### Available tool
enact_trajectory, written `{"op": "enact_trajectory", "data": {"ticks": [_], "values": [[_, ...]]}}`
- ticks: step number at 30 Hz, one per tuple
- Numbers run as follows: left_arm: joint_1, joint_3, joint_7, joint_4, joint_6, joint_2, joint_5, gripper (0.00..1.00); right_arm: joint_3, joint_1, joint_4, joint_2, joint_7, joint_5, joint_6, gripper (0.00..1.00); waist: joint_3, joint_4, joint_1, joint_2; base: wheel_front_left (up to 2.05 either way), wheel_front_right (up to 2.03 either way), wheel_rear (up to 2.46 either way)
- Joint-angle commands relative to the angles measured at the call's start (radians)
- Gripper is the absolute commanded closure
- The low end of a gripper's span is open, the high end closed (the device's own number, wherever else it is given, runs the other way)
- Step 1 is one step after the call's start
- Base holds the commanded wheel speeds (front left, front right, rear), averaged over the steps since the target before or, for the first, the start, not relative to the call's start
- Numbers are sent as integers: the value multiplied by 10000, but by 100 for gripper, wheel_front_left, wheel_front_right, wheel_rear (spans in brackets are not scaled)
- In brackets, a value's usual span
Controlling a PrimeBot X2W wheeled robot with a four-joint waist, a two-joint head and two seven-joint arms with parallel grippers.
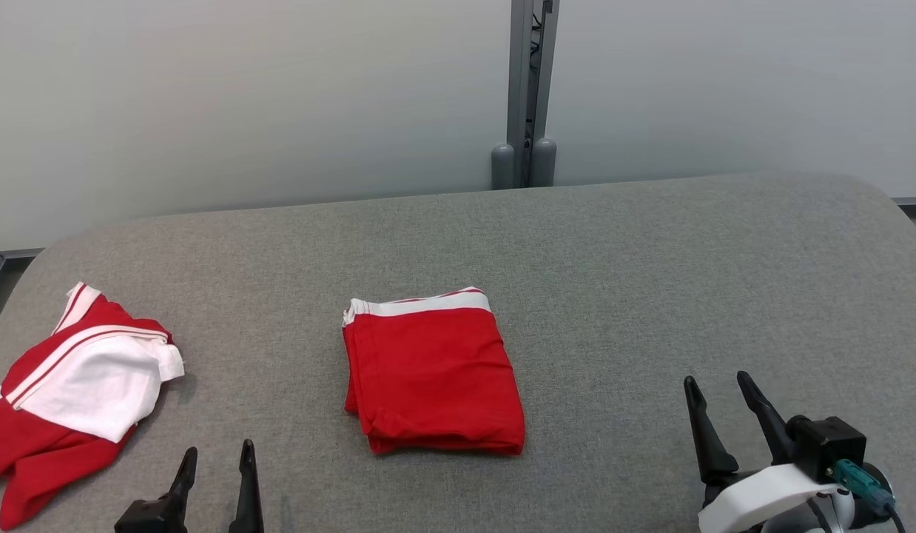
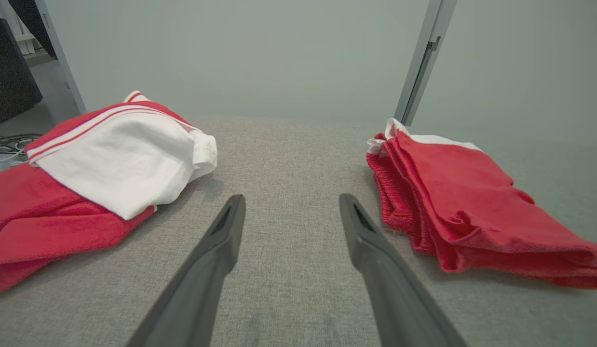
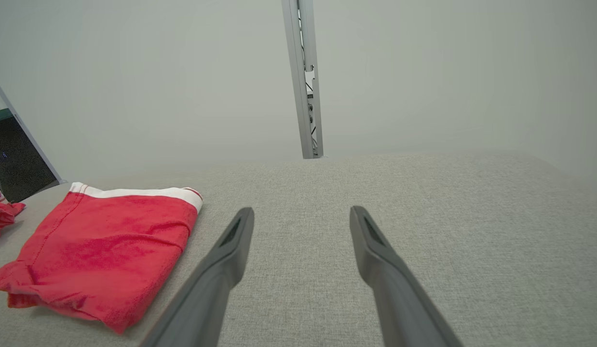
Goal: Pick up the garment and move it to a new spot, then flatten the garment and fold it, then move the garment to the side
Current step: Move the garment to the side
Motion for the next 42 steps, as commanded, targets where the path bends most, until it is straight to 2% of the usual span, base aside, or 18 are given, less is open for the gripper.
{"op": "enact_trajectory", "data": {"ticks": [1,9,13,19,29,36,42], "values": [[132,10,-16,-55,77,41,104,0,46,148,-29,-52,-41,-5,1,0,-2,10,0,-1,0,0,0],[67,-91,-16,-173,177,41,82,0,143,137,34,-52,-41,32,1,0,125,169,0,-1,0,0,0],[9,-216,-16,-319,211,41,-99,0,524,34,167,-44,-41,69,1,0,304,442,0,-1,0,0,0],[-165,-395,-16,-449,163,42,70,0,985,-392,555,-56,-43,513,1,0,794,1152,0,-1,0,0,0],[-637,-746,-16,-555,127,39,64,0,1006,-1582,1127,-56,-41,636,1,0,1917,2540,0,-1,0,0,0],[-870,-1155,-16,-524,197,38,-142,0,990,-2458,1968,-61,-29,555,1,0,2452,3163,0,-1,0,0,0],[-1013,-1262,-18,-545,228,39,-275,0,1060,-3070,3140,-61,-21,790,1,0,2677,3299,0,-1,0,0,0]]}}
